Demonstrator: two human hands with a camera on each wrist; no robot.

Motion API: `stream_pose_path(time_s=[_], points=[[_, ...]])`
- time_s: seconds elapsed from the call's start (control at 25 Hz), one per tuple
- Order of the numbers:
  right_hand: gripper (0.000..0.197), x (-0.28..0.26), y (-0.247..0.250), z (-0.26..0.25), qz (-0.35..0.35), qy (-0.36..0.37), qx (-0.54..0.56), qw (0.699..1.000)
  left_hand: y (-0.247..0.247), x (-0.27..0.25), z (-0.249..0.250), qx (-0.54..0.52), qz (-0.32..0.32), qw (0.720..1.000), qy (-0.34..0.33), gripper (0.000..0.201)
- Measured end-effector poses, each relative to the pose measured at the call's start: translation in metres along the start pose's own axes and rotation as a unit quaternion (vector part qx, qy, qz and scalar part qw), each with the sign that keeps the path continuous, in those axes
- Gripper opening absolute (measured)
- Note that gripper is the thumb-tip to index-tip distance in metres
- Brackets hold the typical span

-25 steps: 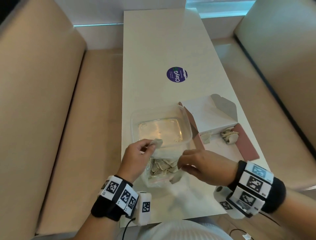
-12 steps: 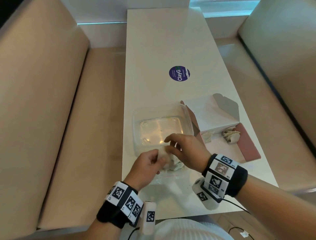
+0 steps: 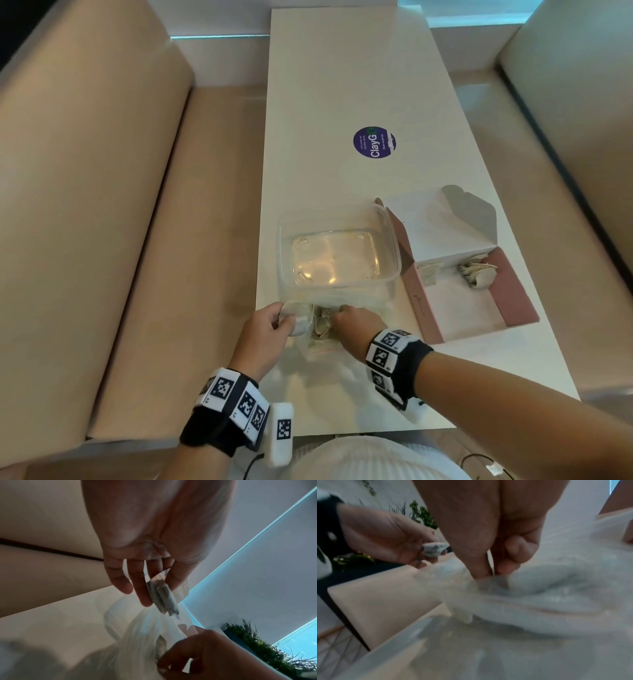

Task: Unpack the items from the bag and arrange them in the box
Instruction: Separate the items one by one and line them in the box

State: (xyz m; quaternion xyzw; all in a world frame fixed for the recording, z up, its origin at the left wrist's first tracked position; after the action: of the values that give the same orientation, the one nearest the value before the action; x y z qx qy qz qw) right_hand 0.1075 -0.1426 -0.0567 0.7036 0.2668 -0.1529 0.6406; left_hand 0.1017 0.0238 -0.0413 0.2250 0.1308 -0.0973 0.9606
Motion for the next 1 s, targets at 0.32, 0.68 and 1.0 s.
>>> stream_pose_path(time_s=[0.32,0.68,1.0], points=[[0.027,0.003,-0.009,-0.007,0.016,-0.032,-0.018,0.999,-0.001,-0.005,0.003,-0.005,-0.030,0.999,-0.023,0.011],[0.007,-0.026,0.029,0.037,-0.010,-0.073,0.452,0.889,0.013,0.002,0.014,-0.083,0.063,0.994,-0.018,0.022],[0.020,-0.046,0.066,0.048,-0.116,-0.032,0.745,0.656,-0.012,0.011,0.043,-0.061,0.007,0.995,-0.080,0.025]])
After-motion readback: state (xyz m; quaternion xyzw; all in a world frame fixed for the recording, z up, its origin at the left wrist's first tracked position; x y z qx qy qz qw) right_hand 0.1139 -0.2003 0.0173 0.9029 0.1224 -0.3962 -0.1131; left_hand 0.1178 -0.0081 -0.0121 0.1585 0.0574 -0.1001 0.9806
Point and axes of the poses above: each hand's wrist, its own x-axis towards the middle knuckle, its own y-axis out of the back of the hand, z = x × y, the point moved 5 cm from there along x, towards the middle knuckle, and after that the axes turned 9 degrees about -y, right-handed, at the moved point
